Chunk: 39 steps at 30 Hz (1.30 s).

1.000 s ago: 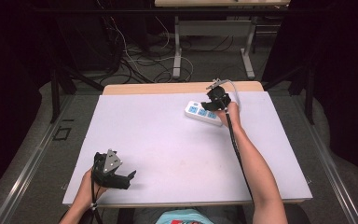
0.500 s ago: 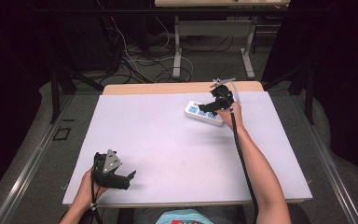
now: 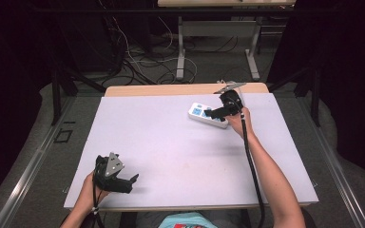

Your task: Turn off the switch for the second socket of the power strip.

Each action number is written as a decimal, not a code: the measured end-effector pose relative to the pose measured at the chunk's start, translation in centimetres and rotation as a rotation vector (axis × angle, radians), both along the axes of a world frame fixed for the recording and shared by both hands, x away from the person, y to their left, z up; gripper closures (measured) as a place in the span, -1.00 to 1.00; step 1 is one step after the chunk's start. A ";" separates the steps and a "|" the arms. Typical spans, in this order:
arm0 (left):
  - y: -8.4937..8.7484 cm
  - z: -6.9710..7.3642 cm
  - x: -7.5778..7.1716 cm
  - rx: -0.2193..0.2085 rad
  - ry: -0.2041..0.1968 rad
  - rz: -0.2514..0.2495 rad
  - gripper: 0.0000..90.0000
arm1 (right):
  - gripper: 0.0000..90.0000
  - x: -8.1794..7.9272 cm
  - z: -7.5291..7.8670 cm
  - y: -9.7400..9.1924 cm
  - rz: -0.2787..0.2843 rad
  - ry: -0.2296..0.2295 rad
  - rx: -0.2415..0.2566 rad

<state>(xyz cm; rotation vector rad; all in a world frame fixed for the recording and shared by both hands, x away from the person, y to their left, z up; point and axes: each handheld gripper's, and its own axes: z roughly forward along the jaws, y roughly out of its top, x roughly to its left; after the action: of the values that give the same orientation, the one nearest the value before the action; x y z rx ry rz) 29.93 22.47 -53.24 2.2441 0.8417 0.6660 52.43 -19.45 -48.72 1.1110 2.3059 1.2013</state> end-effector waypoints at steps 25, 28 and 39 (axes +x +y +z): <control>0.1 0.2 -0.2 -0.004 -0.010 0.001 -0.98 | -1.00 -8.4 1.4 -2.4 0.061 -0.073 0.004; 0.1 0.3 -0.2 0.005 -0.013 -0.012 -0.98 | -1.00 -9.5 1.3 -2.8 0.057 -0.073 0.016; 0.0 0.3 -0.2 0.013 -0.014 -0.020 -0.98 | -1.00 -13.4 0.3 -3.4 0.066 -0.085 -0.007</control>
<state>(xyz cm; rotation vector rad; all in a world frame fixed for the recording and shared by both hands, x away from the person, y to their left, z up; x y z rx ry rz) 29.70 22.44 -52.99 2.2538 0.8092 0.6793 38.99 -22.82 -48.38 0.9697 2.2968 1.2388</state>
